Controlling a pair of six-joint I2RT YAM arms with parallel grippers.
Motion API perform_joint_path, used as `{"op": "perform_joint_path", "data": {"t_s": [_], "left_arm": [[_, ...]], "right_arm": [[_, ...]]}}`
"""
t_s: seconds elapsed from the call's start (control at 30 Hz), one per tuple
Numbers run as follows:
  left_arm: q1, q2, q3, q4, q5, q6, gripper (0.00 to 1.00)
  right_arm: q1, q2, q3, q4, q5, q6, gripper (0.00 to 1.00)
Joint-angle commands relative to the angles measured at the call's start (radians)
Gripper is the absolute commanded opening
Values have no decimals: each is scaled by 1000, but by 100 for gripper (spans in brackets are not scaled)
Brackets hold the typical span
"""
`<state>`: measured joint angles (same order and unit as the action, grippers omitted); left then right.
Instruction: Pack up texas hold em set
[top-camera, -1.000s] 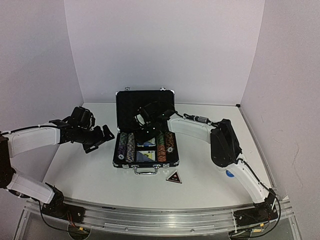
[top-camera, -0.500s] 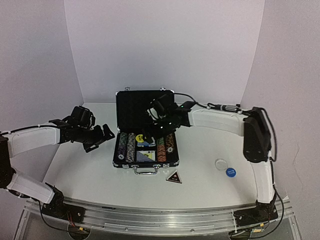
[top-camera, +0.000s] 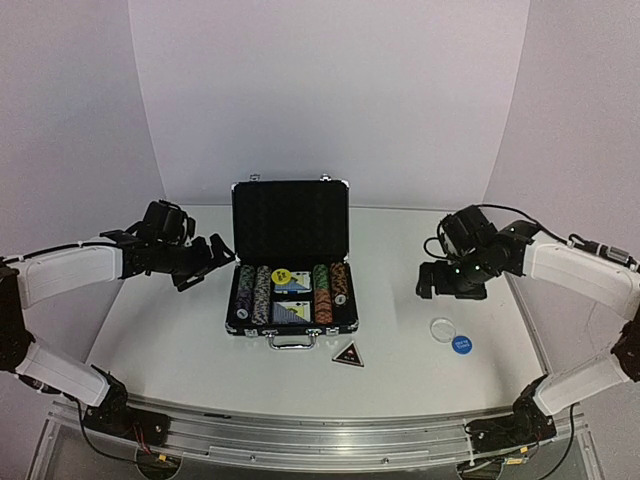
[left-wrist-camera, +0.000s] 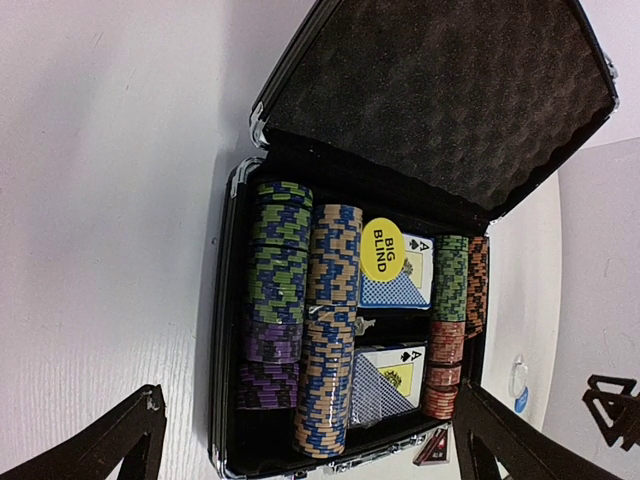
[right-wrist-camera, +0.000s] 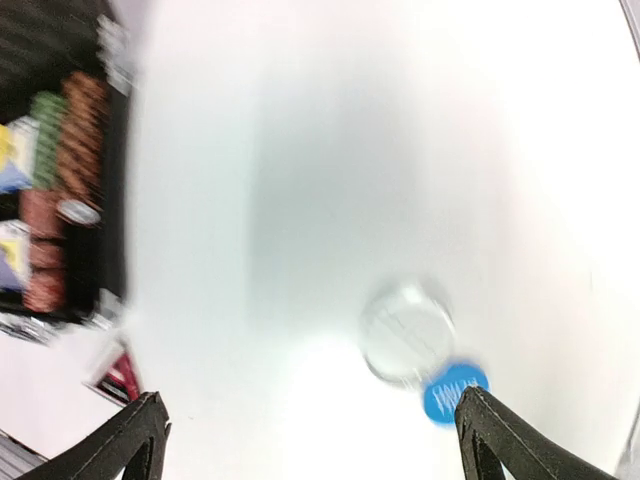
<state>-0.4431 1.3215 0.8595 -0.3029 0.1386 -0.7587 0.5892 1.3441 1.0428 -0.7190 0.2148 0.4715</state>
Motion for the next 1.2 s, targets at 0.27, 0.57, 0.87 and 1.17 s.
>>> {"op": "perform_joint_path", "data": {"t_s": [0.27,0.57,0.87,1.17], "left_arm": [[6,108,58,79,51,14,100],[5,108,53,76,54,15,100],[5,77,37,61,39,13,100],[5,68,35,63,43,16,100]], "right_arm": [[-125,45,-220,-146,-26,93,93],[-220,128,-320,23,-169,12,82],[-236,173,-322,36,-137,59,77],[-237,201,-291,61,-17,113,77]]}}
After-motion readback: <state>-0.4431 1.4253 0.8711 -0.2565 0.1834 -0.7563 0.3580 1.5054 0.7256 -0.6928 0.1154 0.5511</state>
